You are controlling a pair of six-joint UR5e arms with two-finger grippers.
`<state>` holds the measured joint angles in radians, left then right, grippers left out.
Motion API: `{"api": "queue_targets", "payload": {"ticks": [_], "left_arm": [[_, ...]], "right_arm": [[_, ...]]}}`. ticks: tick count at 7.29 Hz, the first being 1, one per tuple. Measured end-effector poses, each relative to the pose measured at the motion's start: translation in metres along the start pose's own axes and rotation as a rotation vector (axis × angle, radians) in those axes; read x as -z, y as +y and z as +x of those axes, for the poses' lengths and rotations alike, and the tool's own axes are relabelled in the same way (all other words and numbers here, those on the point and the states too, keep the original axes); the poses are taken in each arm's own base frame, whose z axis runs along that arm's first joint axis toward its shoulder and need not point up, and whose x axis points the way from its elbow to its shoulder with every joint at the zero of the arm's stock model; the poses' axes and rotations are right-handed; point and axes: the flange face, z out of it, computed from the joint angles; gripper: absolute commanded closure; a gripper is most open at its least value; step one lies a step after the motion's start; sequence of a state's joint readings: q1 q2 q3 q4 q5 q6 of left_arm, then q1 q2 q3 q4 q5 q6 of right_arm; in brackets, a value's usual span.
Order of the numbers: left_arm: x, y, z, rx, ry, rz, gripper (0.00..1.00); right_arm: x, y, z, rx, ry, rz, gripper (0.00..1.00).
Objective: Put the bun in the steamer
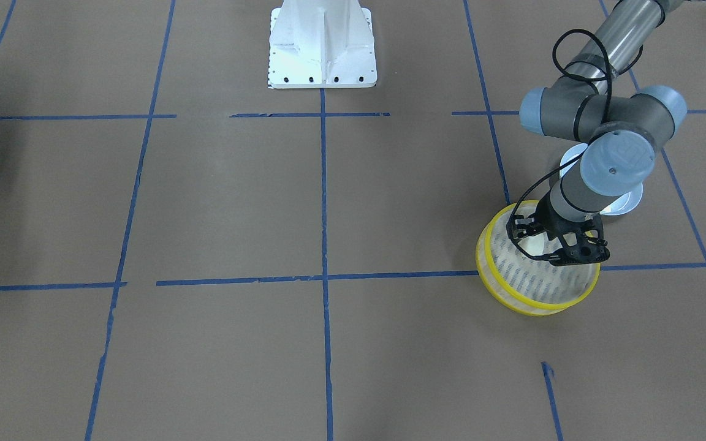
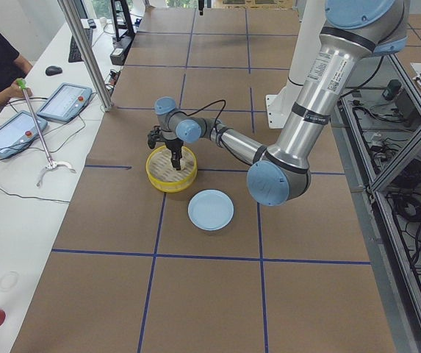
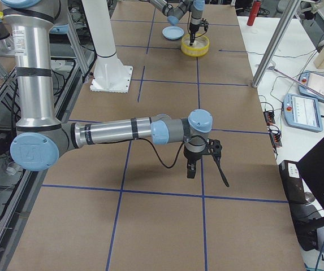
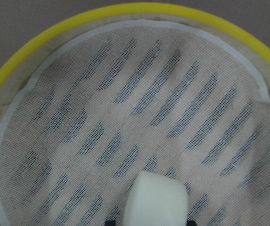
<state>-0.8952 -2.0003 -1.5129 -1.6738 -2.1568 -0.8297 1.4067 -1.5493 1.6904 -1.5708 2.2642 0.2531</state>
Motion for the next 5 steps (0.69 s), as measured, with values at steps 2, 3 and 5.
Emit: {"api": "queue_targets", "payload": {"ticks": [2, 3, 5], "left_arm": [[0.006, -0.002, -0.002, 0.003, 0.005, 0.01, 0.0], [0.022, -0.007, -0.006, 0.005, 0.015, 0.035, 0.0], [0.088, -0.013, -0.026, -0.023, 0.056, 0.132, 0.0]], "right_arm": [[0.0, 0.0, 0.0, 0.0, 0.0, 0.0, 0.0], [0.0, 0.0, 0.0, 0.0, 0.0, 0.0, 0.0], [0.0, 0.0, 0.0, 0.0, 0.0, 0.0, 0.0]]}}
